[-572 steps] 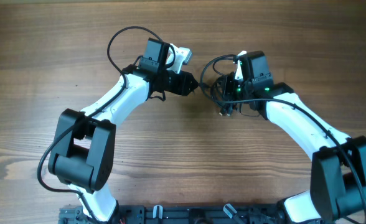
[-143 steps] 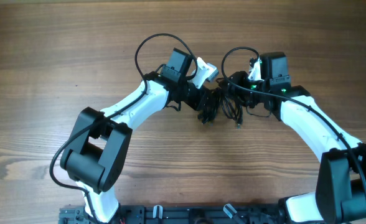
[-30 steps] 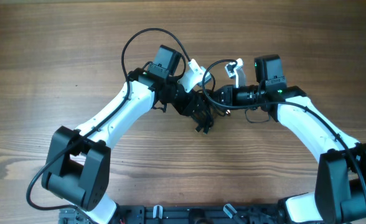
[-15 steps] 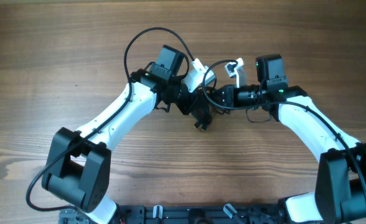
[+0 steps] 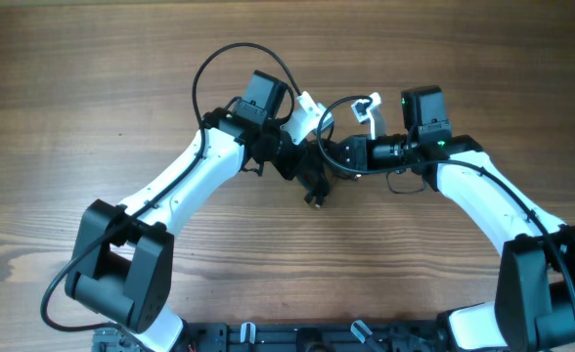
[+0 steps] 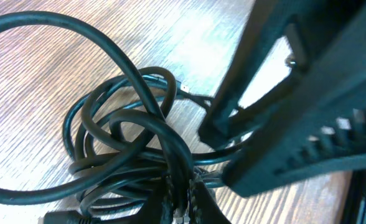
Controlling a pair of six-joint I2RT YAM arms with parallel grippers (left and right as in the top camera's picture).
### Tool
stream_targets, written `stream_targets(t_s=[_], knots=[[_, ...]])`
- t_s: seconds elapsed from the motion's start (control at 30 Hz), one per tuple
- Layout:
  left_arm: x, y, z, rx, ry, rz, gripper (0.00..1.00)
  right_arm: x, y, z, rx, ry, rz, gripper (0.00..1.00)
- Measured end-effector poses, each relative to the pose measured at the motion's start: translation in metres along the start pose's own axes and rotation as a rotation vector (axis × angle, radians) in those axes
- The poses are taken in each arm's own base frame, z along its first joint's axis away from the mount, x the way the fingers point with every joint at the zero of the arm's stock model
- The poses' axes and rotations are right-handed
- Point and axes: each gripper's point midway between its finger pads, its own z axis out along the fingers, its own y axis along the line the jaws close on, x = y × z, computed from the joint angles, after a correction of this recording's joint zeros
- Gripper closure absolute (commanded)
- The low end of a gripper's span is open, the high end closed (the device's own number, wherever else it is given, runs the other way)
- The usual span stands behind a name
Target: Untangle cables
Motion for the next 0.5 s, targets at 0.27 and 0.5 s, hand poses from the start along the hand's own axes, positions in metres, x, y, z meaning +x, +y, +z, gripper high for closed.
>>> stream_targets(t_s=[0.27,0.5], knots=[[-0.001,-0.003,0.0,0.02,-0.007,0.034,0.92,0.001,0.001,0.0,-0.003,0.003,0.1,0.69],[-0.005,-0.012,-0.003,0.087,-0.037,0.07,0.92,0.003,-0.004,0.0,0.023,0.007,0.159,0.82]])
